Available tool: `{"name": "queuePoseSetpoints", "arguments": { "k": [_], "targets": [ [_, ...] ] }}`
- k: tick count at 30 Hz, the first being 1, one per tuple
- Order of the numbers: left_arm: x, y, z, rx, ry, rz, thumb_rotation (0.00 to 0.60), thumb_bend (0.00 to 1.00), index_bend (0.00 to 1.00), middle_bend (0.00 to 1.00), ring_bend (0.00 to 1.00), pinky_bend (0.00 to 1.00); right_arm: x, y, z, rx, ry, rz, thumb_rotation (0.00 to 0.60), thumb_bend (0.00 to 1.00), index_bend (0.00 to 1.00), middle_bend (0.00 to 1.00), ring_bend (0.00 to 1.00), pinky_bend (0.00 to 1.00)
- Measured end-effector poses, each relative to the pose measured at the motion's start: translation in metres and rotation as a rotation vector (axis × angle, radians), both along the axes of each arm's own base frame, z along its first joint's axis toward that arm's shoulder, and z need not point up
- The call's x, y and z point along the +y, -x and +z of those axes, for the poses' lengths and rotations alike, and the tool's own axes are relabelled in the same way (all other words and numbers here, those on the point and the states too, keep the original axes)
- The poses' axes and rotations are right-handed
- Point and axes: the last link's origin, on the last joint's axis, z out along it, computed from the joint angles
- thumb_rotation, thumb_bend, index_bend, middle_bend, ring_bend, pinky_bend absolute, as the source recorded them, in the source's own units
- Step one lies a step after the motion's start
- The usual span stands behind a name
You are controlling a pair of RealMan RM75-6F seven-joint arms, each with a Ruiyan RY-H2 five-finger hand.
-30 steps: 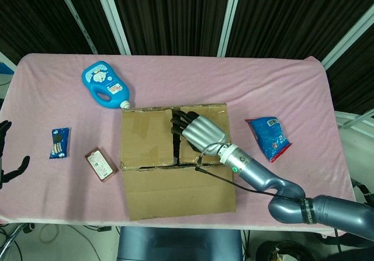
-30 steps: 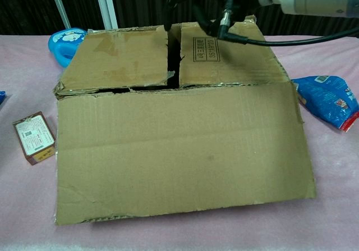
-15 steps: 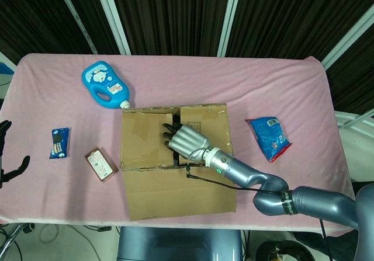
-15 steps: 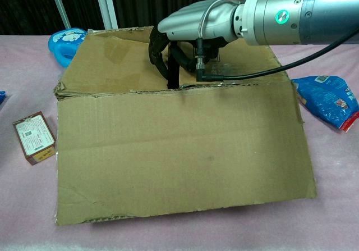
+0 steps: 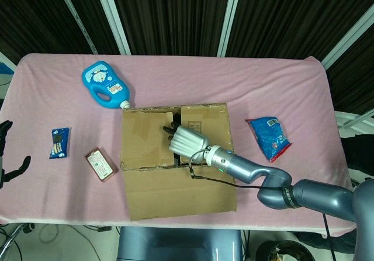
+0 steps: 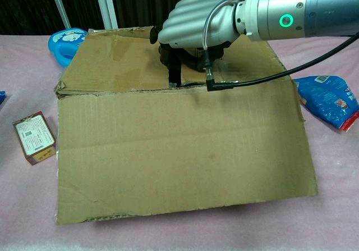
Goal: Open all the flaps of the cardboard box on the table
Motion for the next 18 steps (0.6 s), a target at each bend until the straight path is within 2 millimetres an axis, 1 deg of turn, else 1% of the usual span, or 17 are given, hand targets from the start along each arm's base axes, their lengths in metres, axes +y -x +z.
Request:
{"name": "queuePoseSetpoints", "arguments": {
  "k": [9,18],
  "targets": [
    [0.000,-0.001,-0.001,-0.001,0.005,-0.002,0.600,0.28,0.03,0.05,0.00,0.08,-0.004,-0.004,0.024,0.035,0.053,0.061,0.600,1.00,0.65,0.45,0.14,0.22],
    [0.000,-0.002,-0.001,-0.002,0.009,-0.004,0.600,0.28,0.03,0.05,0.00,0.08,-0.005,-0.008,0.055,0.073,0.103,0.094,0.600,1.00,0.65,0.45,0.14,0.22]
  ]
}}
